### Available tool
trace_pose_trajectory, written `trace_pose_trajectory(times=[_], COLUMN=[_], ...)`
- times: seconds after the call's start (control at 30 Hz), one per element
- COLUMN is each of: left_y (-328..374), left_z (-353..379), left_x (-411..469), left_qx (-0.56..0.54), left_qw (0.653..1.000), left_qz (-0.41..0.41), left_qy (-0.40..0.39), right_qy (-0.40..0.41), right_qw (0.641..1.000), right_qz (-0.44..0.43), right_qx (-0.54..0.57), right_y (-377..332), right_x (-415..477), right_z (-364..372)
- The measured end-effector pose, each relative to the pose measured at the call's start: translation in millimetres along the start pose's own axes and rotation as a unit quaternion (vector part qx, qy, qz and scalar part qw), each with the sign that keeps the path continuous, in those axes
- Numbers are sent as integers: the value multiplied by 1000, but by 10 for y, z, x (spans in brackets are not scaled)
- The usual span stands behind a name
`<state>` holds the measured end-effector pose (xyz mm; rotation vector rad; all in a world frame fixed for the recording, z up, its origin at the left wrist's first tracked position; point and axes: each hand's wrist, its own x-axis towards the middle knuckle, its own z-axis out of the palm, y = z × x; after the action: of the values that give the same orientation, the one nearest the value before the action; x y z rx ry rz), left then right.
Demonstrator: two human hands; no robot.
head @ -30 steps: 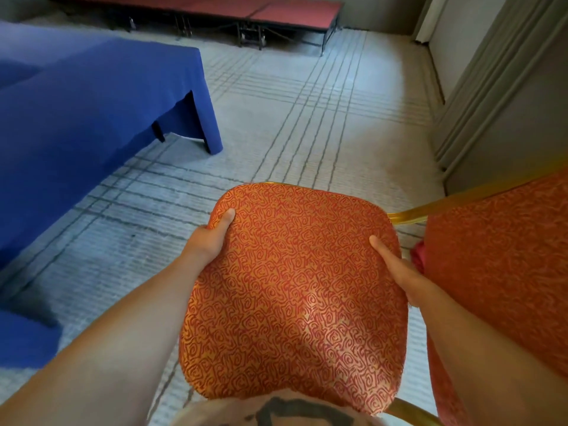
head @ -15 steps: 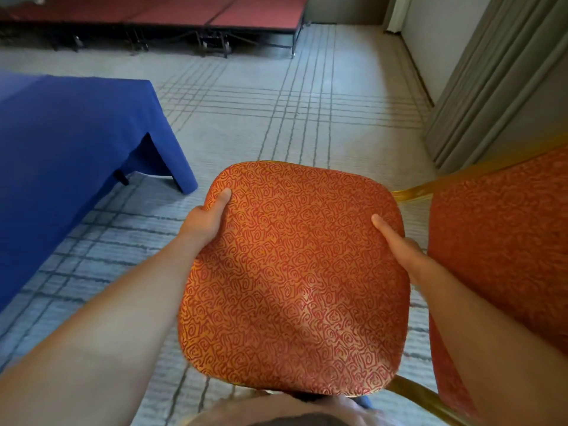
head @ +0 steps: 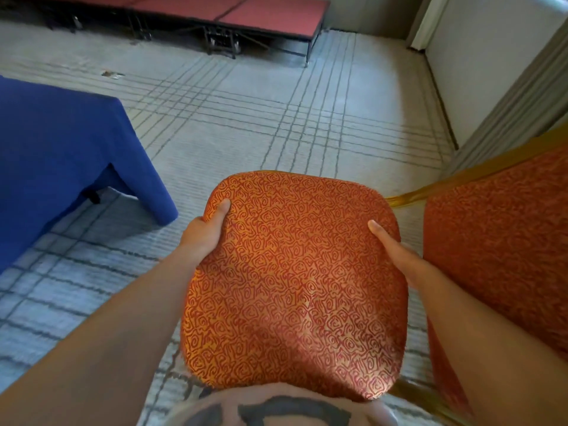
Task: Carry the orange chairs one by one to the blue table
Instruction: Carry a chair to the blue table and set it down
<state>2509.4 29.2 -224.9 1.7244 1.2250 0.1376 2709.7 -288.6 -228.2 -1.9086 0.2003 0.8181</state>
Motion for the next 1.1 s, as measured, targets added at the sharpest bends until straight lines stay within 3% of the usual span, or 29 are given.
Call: trace_pose_trajectory(times=[0.3,0.8,1.1], left_y=[889,2881,3342], left_z=[86,-593,-884], left_x=[1780,5157,6974], left_qx=[26,-2,-32], left_qw=[999,997,993], left_qz=[-29,10,-40], left_qy=[29,70,109], right_qy=[-65,-55,-95], right_qw=[997,998,993], right_qz=[30,-43,-40], right_qx=[-4,4,-53], right_y=[-1044,-4208,-5623], right_x=[1975,3887,5547], right_z=[499,1877,2932])
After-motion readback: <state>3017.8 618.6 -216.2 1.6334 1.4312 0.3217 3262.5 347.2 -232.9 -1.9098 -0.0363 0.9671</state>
